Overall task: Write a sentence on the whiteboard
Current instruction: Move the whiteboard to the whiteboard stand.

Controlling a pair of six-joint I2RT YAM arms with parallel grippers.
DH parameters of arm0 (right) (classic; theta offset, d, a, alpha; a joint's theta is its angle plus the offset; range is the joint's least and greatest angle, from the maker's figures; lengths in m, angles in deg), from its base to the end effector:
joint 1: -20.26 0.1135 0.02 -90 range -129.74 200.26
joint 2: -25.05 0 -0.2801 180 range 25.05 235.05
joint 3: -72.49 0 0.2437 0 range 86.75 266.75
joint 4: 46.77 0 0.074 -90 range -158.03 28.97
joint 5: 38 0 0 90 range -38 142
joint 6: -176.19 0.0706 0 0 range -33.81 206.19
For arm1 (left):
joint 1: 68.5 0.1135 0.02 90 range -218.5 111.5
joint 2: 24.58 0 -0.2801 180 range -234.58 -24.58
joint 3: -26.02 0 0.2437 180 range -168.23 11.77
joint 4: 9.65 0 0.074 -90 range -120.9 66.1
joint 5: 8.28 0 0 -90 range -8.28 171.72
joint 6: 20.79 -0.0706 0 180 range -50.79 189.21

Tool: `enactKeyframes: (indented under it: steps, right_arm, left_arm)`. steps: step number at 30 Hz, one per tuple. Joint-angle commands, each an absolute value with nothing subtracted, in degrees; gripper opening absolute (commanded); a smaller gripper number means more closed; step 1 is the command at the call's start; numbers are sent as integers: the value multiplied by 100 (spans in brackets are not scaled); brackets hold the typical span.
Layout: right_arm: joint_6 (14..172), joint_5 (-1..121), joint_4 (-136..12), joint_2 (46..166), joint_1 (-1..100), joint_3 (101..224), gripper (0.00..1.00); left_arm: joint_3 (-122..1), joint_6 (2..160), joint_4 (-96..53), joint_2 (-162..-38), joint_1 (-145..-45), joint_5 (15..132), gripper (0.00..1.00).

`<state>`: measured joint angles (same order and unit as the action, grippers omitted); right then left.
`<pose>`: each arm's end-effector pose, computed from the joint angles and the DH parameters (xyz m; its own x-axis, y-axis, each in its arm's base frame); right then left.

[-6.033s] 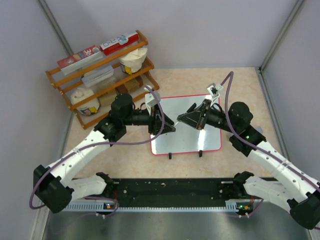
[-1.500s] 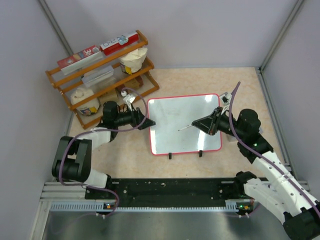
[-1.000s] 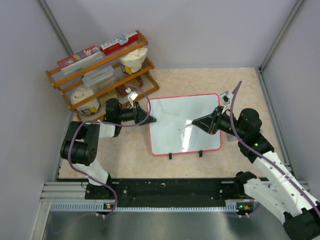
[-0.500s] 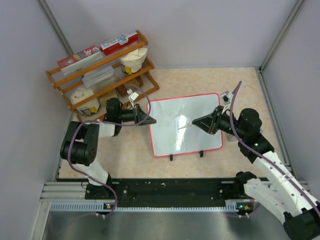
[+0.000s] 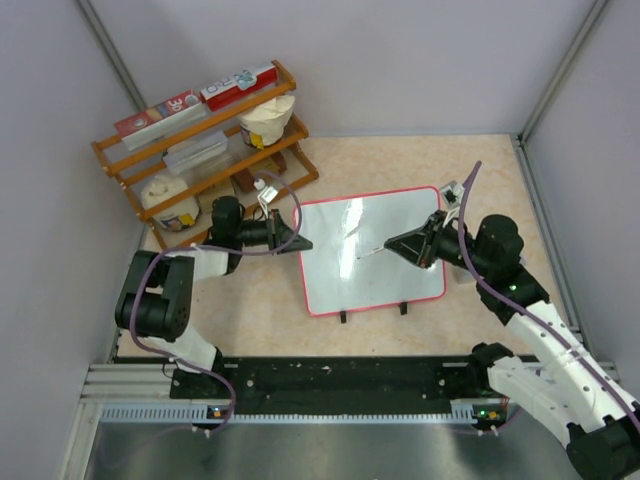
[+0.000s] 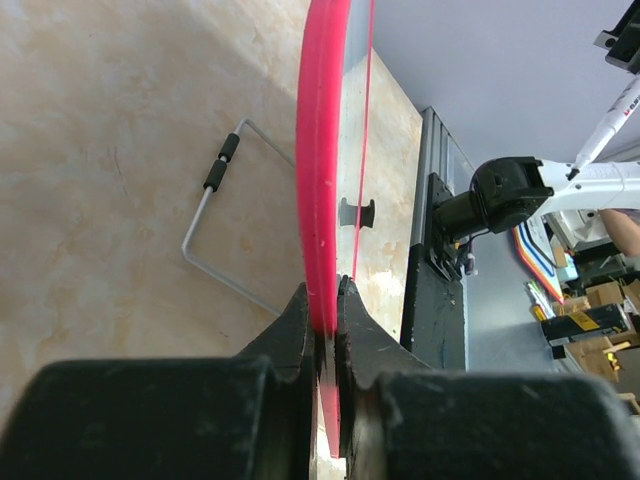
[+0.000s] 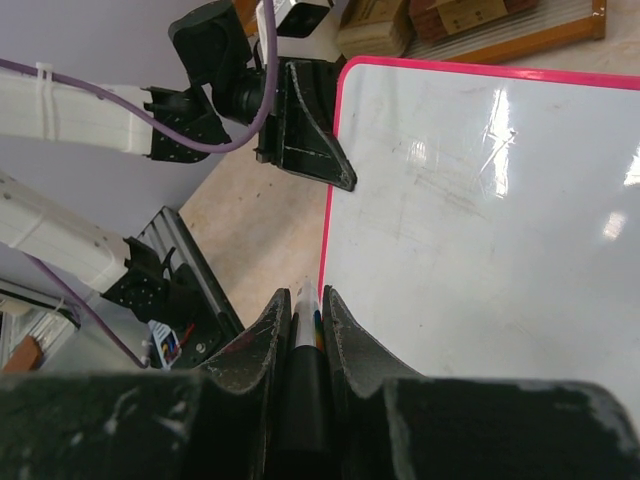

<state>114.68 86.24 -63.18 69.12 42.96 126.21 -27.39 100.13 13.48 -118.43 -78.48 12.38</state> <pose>0.1604 0.1101 0.3336 -0.4935 0.2210 -0.8412 -0.6816 0.5024 0.5319 0.3024 -0.1203 0.2055 -0.7349 -0.0548 -0.6760 0.6566 0.1918 -0.7294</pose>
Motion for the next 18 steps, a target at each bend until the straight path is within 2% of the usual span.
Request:
enactKeyframes:
  steps: [1,18]
  right_arm:
    - [11432,8619,-5999,7005,4276,12858,0]
    - [11502,8584,-5918,7022,4346,12841,0]
  left_arm:
    - [-2374,9084,783,-11573,-8124,991,0]
    - [-1689,9268,739,-10817,-8652,1360,0]
